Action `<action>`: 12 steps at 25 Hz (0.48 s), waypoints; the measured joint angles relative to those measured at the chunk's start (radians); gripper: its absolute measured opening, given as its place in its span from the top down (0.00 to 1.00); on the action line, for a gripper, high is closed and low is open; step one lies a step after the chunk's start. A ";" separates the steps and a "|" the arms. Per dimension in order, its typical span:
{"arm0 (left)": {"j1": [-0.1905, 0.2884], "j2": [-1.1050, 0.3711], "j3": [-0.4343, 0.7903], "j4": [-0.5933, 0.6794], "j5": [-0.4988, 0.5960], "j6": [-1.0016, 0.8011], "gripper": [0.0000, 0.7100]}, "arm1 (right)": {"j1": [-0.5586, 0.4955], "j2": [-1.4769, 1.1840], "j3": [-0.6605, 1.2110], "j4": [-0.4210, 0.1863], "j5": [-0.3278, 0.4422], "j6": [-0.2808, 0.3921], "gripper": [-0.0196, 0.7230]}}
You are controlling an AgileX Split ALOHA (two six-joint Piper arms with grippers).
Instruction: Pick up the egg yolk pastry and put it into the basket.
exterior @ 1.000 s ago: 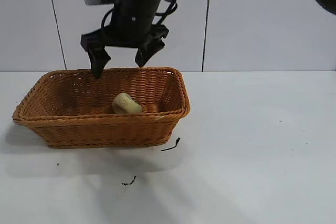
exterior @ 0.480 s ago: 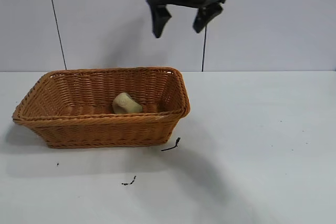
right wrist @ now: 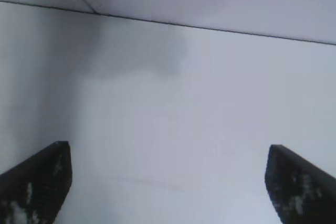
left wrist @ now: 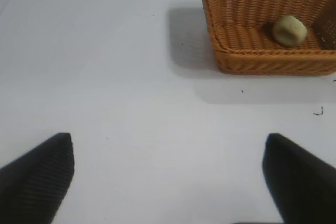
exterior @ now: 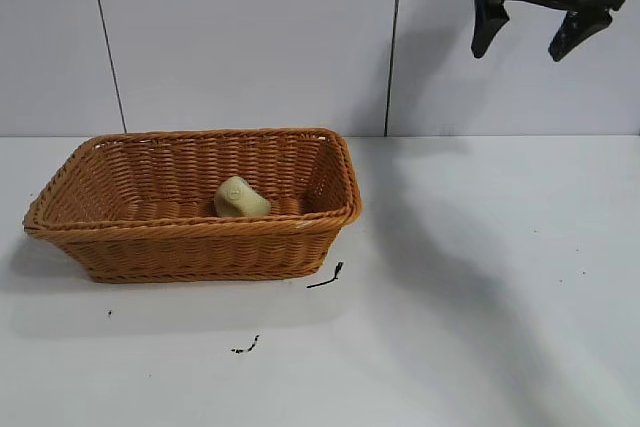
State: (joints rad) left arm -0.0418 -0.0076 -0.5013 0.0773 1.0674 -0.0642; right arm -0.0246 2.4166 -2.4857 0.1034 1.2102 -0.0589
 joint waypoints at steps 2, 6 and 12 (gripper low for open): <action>0.000 0.000 0.000 0.000 0.000 0.000 0.02 | -0.001 -0.028 0.037 0.000 0.000 -0.008 0.04; 0.000 0.000 0.000 0.000 0.000 0.000 0.02 | 0.000 -0.121 0.150 0.000 0.001 -0.015 0.04; 0.000 0.000 0.000 0.000 0.000 0.000 0.02 | 0.000 -0.406 0.478 0.000 0.000 -0.017 0.04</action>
State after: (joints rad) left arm -0.0418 -0.0076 -0.5013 0.0773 1.0674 -0.0642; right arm -0.0250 2.0101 -2.0073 0.1031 1.2099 -0.0756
